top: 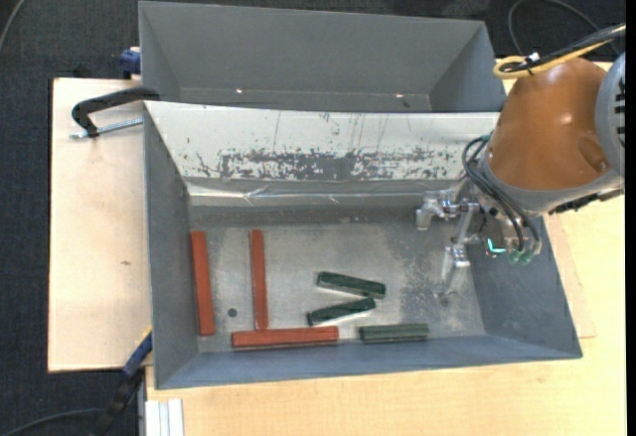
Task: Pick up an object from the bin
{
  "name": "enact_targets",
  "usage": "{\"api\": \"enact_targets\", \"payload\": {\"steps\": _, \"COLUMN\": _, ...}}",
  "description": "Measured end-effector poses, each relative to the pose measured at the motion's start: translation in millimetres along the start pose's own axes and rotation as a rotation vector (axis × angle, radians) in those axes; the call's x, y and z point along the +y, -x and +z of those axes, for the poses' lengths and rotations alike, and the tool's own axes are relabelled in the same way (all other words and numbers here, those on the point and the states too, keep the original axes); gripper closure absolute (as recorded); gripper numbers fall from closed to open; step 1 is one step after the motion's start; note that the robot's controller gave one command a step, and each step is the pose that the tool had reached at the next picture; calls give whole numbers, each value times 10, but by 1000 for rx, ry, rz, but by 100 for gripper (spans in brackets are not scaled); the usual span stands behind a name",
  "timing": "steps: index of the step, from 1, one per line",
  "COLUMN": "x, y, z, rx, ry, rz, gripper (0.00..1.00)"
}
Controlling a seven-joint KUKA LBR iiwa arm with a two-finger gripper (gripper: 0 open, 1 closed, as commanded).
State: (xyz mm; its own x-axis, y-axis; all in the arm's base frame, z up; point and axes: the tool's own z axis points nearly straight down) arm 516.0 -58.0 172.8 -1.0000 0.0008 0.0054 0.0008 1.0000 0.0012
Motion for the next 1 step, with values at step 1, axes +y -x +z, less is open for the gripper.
{"api": "enact_targets", "payload": {"steps": 1, "x": 292, "y": -66, "z": 1058, "rx": -1, "ry": 1, "rz": -23, "gripper": 0}}
